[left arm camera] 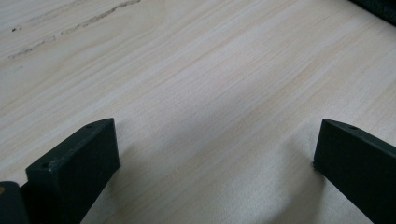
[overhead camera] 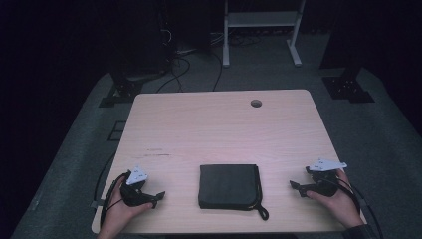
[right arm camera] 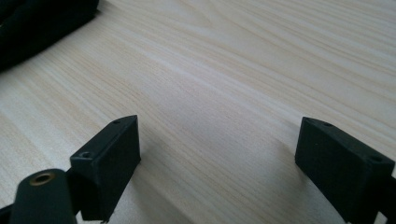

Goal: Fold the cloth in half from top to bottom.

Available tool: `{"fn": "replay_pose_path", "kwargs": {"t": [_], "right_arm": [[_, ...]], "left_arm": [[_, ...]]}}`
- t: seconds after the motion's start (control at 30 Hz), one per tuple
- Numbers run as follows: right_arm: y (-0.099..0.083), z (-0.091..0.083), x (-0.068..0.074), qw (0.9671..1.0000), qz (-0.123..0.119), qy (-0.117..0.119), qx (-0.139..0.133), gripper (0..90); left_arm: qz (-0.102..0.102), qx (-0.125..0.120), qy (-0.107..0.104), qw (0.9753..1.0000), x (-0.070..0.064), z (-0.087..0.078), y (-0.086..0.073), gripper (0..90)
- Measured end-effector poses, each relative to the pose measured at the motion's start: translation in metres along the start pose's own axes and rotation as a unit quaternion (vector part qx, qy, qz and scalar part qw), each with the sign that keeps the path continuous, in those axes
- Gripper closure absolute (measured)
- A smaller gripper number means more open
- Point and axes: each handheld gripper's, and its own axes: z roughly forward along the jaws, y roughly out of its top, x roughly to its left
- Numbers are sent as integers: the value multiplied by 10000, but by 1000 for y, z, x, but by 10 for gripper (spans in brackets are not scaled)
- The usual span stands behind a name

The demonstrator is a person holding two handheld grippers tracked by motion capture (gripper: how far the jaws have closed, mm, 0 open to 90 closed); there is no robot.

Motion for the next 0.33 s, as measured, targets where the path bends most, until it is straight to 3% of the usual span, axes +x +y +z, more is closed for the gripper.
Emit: {"fn": "replay_pose_path", "kwargs": {"t": [0.33], "right_arm": [[-1, -1, 2, 9999, 95, -107, 7, 118]], "left_arm": [[-4, 3, 6, 10000, -1, 0, 0, 0]]}}
